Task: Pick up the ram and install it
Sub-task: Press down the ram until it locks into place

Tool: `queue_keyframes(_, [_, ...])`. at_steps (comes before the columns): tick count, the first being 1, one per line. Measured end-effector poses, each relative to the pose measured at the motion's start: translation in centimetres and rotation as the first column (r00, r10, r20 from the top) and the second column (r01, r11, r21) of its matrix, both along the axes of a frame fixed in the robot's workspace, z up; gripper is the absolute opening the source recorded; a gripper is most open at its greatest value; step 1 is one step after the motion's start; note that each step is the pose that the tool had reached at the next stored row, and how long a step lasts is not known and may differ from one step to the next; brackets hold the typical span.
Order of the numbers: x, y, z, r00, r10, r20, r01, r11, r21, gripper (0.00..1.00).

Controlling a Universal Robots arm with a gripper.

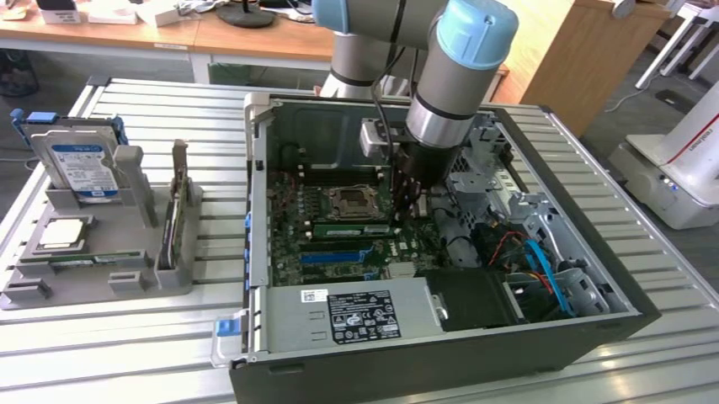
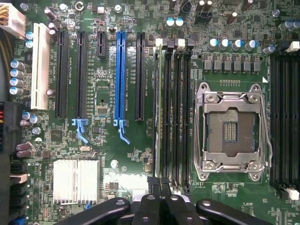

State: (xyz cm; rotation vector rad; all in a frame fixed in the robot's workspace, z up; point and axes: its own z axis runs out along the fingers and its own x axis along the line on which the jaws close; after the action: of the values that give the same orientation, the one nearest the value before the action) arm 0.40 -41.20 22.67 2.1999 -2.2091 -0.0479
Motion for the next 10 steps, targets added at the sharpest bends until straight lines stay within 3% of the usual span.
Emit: queue_keyframes(10, [0.01,0.00,0.92,1.0000,0.000,-0.0004,0.000,1.0000,0.0001,0.11])
